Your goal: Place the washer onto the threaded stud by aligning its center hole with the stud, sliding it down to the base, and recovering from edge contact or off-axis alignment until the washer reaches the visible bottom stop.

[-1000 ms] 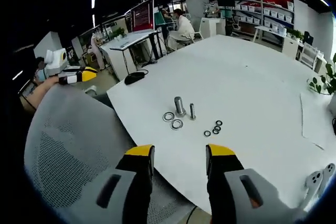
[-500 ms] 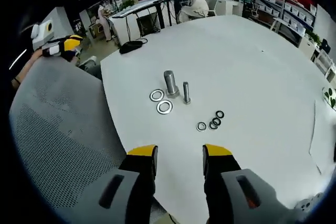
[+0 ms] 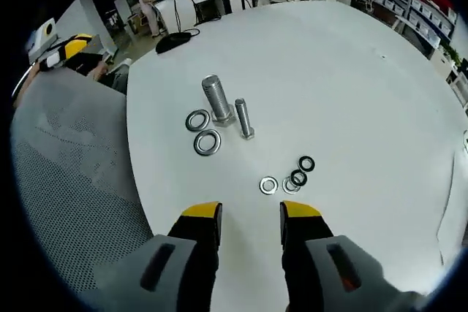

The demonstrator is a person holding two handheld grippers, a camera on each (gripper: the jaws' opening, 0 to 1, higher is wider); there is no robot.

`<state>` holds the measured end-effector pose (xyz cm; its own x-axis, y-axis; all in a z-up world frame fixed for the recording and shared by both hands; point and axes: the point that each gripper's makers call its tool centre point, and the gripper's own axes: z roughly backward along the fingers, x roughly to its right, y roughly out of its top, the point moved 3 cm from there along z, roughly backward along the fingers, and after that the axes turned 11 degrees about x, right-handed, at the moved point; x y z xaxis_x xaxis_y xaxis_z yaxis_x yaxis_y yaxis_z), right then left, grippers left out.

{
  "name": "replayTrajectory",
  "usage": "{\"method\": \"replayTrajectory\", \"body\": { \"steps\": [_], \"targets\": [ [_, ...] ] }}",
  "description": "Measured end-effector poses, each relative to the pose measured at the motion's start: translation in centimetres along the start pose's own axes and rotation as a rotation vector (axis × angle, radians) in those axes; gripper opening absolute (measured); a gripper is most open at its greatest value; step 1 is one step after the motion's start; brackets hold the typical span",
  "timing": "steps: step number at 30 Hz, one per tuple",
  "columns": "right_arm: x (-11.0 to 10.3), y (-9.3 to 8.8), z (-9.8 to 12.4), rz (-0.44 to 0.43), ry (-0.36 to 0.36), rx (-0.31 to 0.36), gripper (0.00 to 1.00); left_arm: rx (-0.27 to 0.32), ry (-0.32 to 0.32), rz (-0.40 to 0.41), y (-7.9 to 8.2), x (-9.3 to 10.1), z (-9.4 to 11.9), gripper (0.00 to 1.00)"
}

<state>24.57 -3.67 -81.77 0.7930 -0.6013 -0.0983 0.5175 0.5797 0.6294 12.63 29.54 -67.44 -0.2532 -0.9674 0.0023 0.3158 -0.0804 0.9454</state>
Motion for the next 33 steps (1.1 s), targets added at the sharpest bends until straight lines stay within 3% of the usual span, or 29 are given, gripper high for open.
{"method": "replayTrajectory", "body": {
  "steps": [20,33],
  "targets": [
    [0.4,-0.4,-2.4,0.121,0.072,-0.144,0.29,0.007,0.012,0.009,0.1,-0.1,0.0,0.07],
    [1.2,0.3,-2.7,0.166,0.060,-0.172,0.21,0.014,0.016,0.013,0.2,-0.2,0.0,0.07]
  ]
}}
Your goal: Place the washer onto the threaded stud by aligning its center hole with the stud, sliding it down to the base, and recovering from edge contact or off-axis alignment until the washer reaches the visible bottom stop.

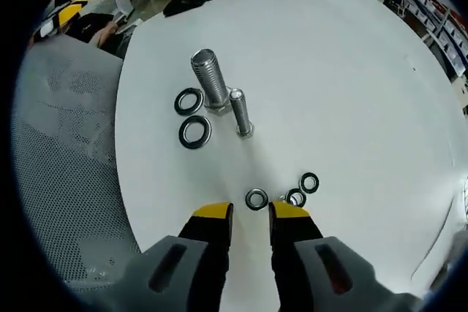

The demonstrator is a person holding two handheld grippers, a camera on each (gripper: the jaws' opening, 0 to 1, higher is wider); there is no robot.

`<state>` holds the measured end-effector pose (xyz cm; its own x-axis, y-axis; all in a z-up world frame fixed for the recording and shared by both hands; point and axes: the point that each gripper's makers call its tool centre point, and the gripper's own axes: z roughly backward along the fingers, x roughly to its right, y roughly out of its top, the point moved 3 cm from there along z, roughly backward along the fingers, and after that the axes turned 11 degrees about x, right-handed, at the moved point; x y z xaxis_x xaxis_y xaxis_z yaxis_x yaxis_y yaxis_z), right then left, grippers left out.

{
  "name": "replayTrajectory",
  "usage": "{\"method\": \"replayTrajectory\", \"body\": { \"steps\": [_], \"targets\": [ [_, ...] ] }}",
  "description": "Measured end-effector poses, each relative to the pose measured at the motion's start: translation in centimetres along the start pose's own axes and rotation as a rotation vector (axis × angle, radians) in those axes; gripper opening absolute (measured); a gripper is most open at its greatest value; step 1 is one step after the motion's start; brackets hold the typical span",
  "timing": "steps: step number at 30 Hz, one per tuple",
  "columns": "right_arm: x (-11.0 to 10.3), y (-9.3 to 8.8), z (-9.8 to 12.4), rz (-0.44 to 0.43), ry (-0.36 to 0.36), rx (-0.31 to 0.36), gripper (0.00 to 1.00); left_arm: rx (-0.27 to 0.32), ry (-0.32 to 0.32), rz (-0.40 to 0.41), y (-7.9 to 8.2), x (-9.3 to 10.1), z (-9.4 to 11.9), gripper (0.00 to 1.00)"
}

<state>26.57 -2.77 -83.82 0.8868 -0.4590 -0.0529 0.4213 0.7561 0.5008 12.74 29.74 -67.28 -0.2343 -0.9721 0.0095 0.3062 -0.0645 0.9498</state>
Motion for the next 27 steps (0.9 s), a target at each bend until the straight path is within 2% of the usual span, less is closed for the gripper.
{"method": "replayTrajectory", "body": {
  "steps": [7,9,17,23,27],
  "targets": [
    [-0.01,0.18,-0.17,0.095,-0.013,-0.075,0.18,0.001,0.001,0.000,0.03,0.00,-0.03,0.06],
    [0.02,0.18,-0.24,0.154,-0.007,-0.116,0.18,0.002,0.001,0.000,0.04,0.00,-0.03,0.06],
    [-0.10,0.43,-0.38,0.189,0.008,-0.171,0.18,0.004,0.002,0.002,0.05,-0.02,-0.03,0.06],
    [0.17,0.43,-0.42,0.160,0.012,-0.174,0.18,0.005,0.003,0.002,0.07,-0.02,-0.02,0.05],
    [0.28,0.47,-0.39,0.075,0.003,-0.155,0.18,0.007,0.002,0.003,0.10,-0.02,-0.03,0.05]
  ]
}}
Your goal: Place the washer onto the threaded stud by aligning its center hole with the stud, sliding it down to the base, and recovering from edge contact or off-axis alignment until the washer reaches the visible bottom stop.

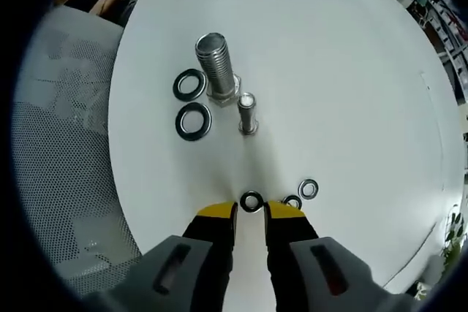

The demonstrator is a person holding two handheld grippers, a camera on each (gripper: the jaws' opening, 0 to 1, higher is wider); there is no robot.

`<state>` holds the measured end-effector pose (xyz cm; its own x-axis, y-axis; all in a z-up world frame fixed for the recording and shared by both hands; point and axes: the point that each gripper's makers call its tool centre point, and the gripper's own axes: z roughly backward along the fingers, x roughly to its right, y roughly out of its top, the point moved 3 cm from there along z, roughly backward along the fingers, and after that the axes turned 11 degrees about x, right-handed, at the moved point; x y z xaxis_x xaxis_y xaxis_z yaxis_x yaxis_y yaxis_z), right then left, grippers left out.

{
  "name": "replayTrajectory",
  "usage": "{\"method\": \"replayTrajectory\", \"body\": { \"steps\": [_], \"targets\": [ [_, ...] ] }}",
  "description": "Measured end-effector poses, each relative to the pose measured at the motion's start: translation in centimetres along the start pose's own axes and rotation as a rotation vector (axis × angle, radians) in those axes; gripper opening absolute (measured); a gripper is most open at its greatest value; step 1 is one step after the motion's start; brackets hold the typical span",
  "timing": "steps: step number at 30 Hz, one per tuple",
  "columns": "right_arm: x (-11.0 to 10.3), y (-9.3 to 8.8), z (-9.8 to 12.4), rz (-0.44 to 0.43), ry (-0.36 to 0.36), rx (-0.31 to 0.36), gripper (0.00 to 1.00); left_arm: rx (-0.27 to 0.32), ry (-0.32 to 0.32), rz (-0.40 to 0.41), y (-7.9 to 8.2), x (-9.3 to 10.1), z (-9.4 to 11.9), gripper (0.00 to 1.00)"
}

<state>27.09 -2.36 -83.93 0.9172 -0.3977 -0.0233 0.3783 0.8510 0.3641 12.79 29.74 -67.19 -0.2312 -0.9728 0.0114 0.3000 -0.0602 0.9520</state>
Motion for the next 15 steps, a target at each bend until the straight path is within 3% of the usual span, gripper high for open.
{"method": "replayTrajectory", "body": {
  "steps": [2,5,15],
  "targets": [
    [0.11,-0.03,-0.07,-0.008,-0.004,0.004,0.17,0.002,0.001,0.000,0.03,-0.01,-0.01,0.05],
    [-0.03,-0.01,-0.17,0.069,-0.004,-0.008,0.16,0.008,0.005,0.002,0.10,-0.08,0.02,0.05],
    [-0.16,0.00,-0.08,0.076,-0.022,-0.002,0.15,0.011,0.008,0.004,0.13,-0.10,0.02,0.05]
  ]
}}
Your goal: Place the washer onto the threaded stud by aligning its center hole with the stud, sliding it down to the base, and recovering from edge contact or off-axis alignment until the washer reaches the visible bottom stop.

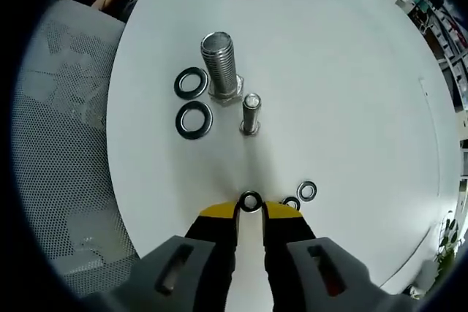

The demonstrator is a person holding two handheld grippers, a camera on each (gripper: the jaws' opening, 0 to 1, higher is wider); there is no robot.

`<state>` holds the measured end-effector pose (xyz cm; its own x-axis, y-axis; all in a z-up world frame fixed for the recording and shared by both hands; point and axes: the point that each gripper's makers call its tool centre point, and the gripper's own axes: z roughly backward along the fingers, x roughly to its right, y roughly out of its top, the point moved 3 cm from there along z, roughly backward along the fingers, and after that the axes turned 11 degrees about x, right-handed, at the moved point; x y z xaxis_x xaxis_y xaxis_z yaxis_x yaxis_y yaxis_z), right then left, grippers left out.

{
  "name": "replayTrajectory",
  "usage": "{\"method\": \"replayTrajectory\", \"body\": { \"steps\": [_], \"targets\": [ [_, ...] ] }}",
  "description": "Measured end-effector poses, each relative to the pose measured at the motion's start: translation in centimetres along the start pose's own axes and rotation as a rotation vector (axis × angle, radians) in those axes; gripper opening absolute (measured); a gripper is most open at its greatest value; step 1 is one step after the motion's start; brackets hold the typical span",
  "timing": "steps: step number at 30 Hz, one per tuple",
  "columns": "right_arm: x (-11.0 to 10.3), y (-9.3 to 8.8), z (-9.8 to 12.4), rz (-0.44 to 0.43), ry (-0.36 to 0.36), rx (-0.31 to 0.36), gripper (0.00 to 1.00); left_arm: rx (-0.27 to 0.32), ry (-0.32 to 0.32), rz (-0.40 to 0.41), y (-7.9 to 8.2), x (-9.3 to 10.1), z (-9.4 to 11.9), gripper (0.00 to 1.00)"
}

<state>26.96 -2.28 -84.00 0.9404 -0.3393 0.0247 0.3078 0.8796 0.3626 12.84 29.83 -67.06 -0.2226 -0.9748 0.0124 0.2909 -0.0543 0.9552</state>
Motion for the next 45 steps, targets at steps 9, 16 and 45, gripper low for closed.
{"method": "replayTrajectory", "body": {
  "steps": [9,16,45],
  "targets": [
    [0.09,-0.05,-0.02,-0.001,0.008,0.017,0.15,-0.001,0.000,0.001,-0.02,0.02,0.02,0.05],
    [-0.14,0.15,0.02,-0.046,0.043,0.036,0.21,-0.004,-0.001,0.000,-0.05,0.02,0.01,0.05],
    [-0.11,0.35,-0.16,0.081,0.034,0.026,0.15,-0.015,-0.001,-0.002,-0.17,0.05,0.01,0.05]
  ]
}}
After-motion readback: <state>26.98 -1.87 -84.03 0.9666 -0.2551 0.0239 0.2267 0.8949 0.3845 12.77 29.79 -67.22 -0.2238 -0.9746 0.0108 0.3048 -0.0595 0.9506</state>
